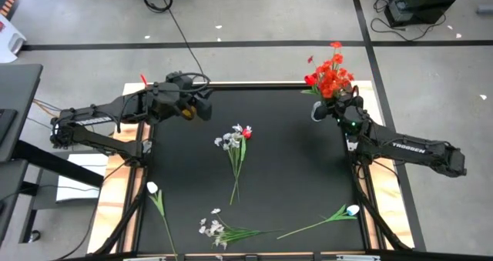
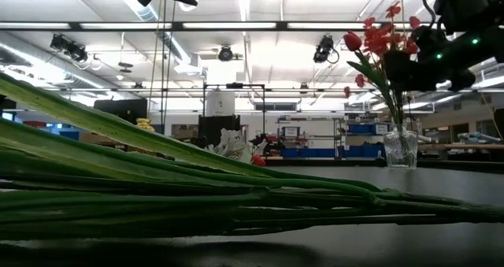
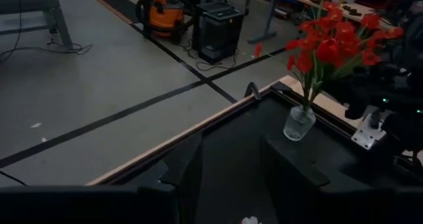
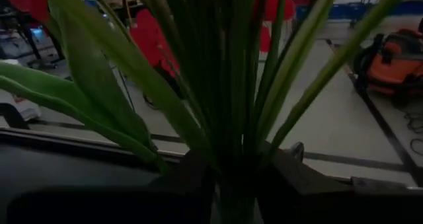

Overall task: Sort flowers into vase by color
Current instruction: Put the red flower into the transparent vase

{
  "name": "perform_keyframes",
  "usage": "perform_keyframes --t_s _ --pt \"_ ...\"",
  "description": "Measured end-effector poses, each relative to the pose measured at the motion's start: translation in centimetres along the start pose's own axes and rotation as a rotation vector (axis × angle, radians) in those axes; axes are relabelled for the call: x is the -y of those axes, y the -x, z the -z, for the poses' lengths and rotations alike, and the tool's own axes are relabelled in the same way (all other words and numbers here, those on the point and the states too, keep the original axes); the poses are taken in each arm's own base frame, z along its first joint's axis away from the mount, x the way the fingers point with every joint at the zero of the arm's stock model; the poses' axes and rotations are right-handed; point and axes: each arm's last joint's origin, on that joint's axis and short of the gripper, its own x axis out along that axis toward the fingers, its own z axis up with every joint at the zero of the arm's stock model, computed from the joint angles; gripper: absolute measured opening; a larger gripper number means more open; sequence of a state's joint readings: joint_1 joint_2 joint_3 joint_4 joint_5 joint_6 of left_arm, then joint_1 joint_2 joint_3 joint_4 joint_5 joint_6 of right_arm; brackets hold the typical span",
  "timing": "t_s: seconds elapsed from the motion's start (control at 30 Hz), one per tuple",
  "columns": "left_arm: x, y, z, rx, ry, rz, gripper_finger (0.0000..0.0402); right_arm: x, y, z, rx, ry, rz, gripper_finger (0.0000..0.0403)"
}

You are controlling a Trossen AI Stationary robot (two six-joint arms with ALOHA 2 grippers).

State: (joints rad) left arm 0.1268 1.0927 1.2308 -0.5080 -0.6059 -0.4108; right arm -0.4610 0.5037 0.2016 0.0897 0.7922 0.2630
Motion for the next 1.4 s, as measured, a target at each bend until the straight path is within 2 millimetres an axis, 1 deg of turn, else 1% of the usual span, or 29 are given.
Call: perform_keyframes --t_s 0.13,0.27,0.53,0.73,0.83,1.0,1.17,1.23,1.4 --pt "0.0 0.0 0.0 -0.002 0.009 0.0 0.0155 0.1 0.2 -0.2 -0.082 -0.065 0.01 0.0126" --pt "-0.1 0.0 0.3 -0.027 0.02 -0.007 0.0155 0.3 0.7 -0.6 -0.199 -0.102 0.027 0.0138" --pt "0.1 0.5 1.4 -0.113 0.026 -0.016 0.0155 1.0 2.4 -3.3 -0.407 -0.246 0.05 0.014" --pt "0.3 0.8 1.8 -0.135 0.026 -0.007 0.0155 1.2 3.4 -4.9 -0.537 -0.304 -0.013 0.014" --pt "0.5 1.0 2.1 -0.152 0.027 0.001 0.0155 1.1 3.7 -4.9 -0.611 -0.351 -0.062 0.014" --pt "1.1 1.8 2.9 -0.201 0.03 0.025 0.0155 1.0 4.3 -4.3 -0.78 -0.37 -0.136 0.014" --pt "2.0 3.0 4.0 -0.262 0.104 0.052 0.0155 0.6 5.0 -3.9 -0.892 -0.428 -0.191 0.0136" --pt "2.6 3.2 4.9 -0.283 0.139 0.069 0.0155 0.2 5.2 -3.9 -0.93 -0.456 -0.224 0.0135" --pt "4.4 3.5 8.6 -0.349 0.173 0.077 0.0155 -1.3 5.8 -3.8 -1.019 -0.501 -0.329 0.0134"
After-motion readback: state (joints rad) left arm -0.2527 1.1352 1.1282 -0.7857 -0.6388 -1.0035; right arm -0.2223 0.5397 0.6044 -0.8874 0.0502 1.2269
